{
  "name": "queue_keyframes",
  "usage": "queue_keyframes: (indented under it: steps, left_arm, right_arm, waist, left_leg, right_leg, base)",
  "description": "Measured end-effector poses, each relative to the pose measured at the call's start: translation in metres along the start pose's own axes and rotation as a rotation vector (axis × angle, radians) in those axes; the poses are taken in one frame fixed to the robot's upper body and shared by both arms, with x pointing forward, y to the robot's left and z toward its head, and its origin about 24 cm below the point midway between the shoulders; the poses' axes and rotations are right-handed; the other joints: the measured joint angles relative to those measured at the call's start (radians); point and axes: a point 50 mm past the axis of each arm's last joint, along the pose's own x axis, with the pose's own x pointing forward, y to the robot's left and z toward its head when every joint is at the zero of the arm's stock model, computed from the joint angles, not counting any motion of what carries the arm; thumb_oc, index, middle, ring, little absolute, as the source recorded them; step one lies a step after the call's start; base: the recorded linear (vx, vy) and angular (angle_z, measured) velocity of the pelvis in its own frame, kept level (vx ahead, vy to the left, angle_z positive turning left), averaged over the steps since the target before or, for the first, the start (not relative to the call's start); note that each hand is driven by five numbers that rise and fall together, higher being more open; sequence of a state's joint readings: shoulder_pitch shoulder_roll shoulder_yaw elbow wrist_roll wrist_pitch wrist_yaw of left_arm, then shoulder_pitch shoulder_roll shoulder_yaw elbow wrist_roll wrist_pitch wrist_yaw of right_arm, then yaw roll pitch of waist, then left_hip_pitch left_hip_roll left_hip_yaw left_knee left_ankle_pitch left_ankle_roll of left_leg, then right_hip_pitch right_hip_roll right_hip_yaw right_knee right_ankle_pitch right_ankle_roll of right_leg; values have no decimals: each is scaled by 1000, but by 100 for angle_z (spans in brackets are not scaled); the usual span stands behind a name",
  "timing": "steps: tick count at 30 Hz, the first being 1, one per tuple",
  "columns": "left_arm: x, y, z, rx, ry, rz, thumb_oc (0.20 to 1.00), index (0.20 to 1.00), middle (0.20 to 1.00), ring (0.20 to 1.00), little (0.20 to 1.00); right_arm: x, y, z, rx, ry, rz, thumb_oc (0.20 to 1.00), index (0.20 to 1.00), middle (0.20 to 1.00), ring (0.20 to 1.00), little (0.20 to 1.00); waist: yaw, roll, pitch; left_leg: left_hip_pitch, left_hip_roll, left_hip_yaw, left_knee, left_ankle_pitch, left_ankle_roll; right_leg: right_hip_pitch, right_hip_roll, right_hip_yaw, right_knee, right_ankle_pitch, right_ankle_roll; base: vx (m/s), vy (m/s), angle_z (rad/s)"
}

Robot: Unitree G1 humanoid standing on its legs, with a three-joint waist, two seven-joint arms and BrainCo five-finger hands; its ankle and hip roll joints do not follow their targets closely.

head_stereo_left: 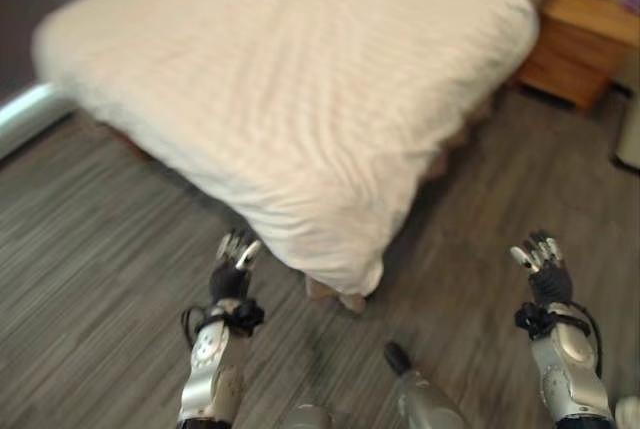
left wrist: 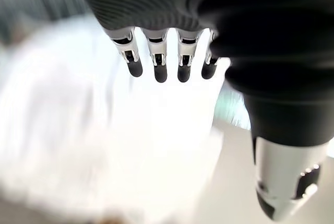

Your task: Making the bed.

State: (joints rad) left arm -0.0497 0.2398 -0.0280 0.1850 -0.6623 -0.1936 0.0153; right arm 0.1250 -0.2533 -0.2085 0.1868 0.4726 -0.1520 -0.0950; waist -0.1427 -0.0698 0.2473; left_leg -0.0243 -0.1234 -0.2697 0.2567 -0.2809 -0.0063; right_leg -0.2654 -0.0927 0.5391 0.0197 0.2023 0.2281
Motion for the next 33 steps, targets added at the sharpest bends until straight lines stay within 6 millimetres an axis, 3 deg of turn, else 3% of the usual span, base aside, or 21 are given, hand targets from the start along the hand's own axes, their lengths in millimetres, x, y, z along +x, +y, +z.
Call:
queue_keyframes:
  steps: [1, 2, 3, 4, 6, 7, 8, 11, 12, 13, 14, 15, 18, 20, 24, 25, 28, 33]
  left_arm:
    - [2, 1, -1, 12, 6, -2, 1000, 1000, 1000, 1000, 1000]
    - [-1, 7, -2, 37, 20, 11, 1000, 1000, 1000, 1000, 1000]
    - [-1, 10, -8, 41, 47, 22, 1000, 1000, 1000, 1000, 1000]
    - [-12, 14, -22, 20, 103, 58, 1000, 1000, 1000, 1000, 1000]
    - [-26, 19, -32, 7, 147, 81, 1000, 1000, 1000, 1000, 1000]
    - [-30, 23, -31, 7, 145, 97, 1000, 1000, 1000, 1000, 1000]
    - [-37, 31, -25, 10, 121, 126, 1000, 1000, 1000, 1000, 1000]
    - [-36, 37, -15, 30, 93, 136, 1000, 1000, 1000, 1000, 1000]
    - [-37, 43, -9, 42, 73, 163, 1000, 1000, 1000, 1000, 1000]
    - [-38, 45, -7, 49, 67, 170, 1000, 1000, 1000, 1000, 1000]
    - [-38, 44, -12, 33, 85, 184, 1000, 1000, 1000, 1000, 1000]
    - [-40, 43, -15, 30, 98, 182, 1000, 1000, 1000, 1000, 1000]
    - [-44, 42, -20, 11, 112, 197, 1000, 1000, 1000, 1000, 1000]
    - [-45, 42, -21, 26, 116, 201, 1000, 1000, 1000, 1000, 1000]
    - [-49, 41, -25, 50, 137, 209, 1000, 1000, 1000, 1000, 1000]
    - [-53, 41, -30, 41, 151, 226, 1000, 1000, 1000, 1000, 1000]
    - [-55, 44, -29, 157, 221, 139, 1000, 1000, 1000, 1000, 1000]
    - [-61, 49, -27, 204, 238, 126, 1000, 1000, 1000, 1000, 1000]
  right_arm:
    - [-2, 3, -6, 19, 12, -9, 1000, 1000, 1000, 1000, 1000]
    - [-1, 7, -11, 18, 28, 0, 1000, 1000, 1000, 1000, 1000]
    - [-2, 5, -16, 10, 64, -10, 1000, 1000, 1000, 1000, 1000]
    - [-4, 0, -17, -13, 82, -12, 1000, 1000, 1000, 1000, 1000]
    - [-14, -5, -26, -36, 125, -3, 1000, 1000, 1000, 1000, 1000]
    - [-18, -6, -29, -48, 145, 10, 1000, 1000, 1000, 1000, 1000]
    - [-20, 1, -28, -59, 142, 46, 1000, 1000, 1000, 1000, 1000]
    - [-15, 10, -22, -68, 112, 78, 1000, 1000, 1000, 1000, 1000]
    - [-10, 21, -17, -47, 85, 101, 1000, 1000, 1000, 1000, 1000]
    - [-7, 26, -15, -34, 72, 112, 1000, 1000, 1000, 1000, 1000]
    - [-1, 31, -11, -29, 56, 121, 1000, 1000, 1000, 1000, 1000]
    - [-1, 32, -8, -28, 39, 127, 1000, 1000, 1000, 1000, 1000]
    - [-8, 21, -8, -79, 43, 106, 1000, 1000, 1000, 1000, 1000]
    - [-13, 5, -5, -184, 27, 48, 1000, 1000, 1000, 1000, 1000]
    - [-15, -6, -4, -222, 16, -39, 1000, 1000, 1000, 1000, 1000]
    - [-13, -1, -4, -211, 7, -40, 1000, 1000, 1000, 1000, 1000]
    - [-24, -11, -15, -154, 109, 34, 1000, 1000, 1000, 1000, 1000]
    - [-31, -8, -23, -140, 161, 91, 1000, 1000, 1000, 1000, 1000]
  waist:
    - [7, -6, 6]
    - [16, 2, 12]
    - [22, 12, 33]
    - [-1, 92, 57]
    - [10, 158, 81]
    - [21, 157, 80]
    - [55, 132, 68]
    - [75, 104, 53]
    - [125, 46, 20]
    - [146, 23, 6]
    - [144, 47, 10]
    - [145, 52, -8]
    - [141, 64, -40]
    - [121, 75, -48]
    - [106, 102, -67]
    - [93, 99, -97]
    - [92, 89, -99]
    - [91, 70, -121]
  left_leg:
    - [-103, -80, 59, 104, 5, 93]
    - [-115, -34, 143, 102, -8, 104]
    - [-116, -33, 205, 88, 12, 115]
    - [-134, 13, 238, 94, 25, 123]
    - [-117, 78, 290, 55, 69, 127]
    - [-109, 96, 319, 28, 93, 130]
    - [-101, 114, 363, -14, 113, 132]
    - [-133, 132, 374, -58, 168, 119]
    - [-131, 130, 430, -145, 234, 70]
    - [-132, 118, 440, -171, 250, 52]
    - [-130, 138, 423, -195, 283, 27]
    - [-124, 143, 405, -230, 295, 12]
    - [-110, 159, 389, -276, 309, 4]
    - [-113, 153, 368, -267, 311, 7]
    - [-81, 148, 368, -276, 356, 21]
    - [-22, 118, 369, -321, 364, 32]
    - [57, 112, 358, -348, 365, 33]
    - [81, 108, 372, -349, 351, 28]
  right_leg:
    - [-72, -6, -73, -53, 163, -40]
    - [-112, -15, -248, -9, 60, -60]
    - [-129, -31, -398, 108, -19, -154]
    - [-128, -12, -452, 261, -125, -140]
    - [-138, 35, -438, 561, -242, -99]
    - [-103, 24, -469, 628, -290, -90]
    - [-60, 0, -526, 693, -333, -98]
    - [80, -4, -577, 574, -400, -90]
    - [200, -16, -623, 266, -426, -103]
    - [237, -15, -610, 146, -422, -126]
    - [261, 20, -605, 86, -370, -131]
    - [264, 41, -589, 48, -345, -148]
    - [273, 59, -610, 18, -319, -182]
    - [272, 57, -626, 20, -312, -186]
    - [300, 63, -608, 31, -318, -178]
    - [339, 36, -609, 30, -331, -155]
    - [414, 17, -621, 6, -330, -151]
    - [434, 10, -610, -1, -333, -148]
  base:
    - [-540, 450, -225]
    - [-450, 396, -231]
    - [-369, 326, -173]
    - [-350, 286, -148]
    - [-361, 264, -122]
    - [-278, 156, -133]
    - [-148, 9, -106]
    - [-164, -82, -64]
    - [-75, -88, -86]
    - [-30, -77, -95]
    - [-3, -61, -42]
    - [4, -55, -17]
    - [-25, -28, 10]
    - [-11, -2, 24]
    - [10, -3, -9]
    - [0, 0, 0]
    - [8, 86, 5]
    - [23, 90, -8]
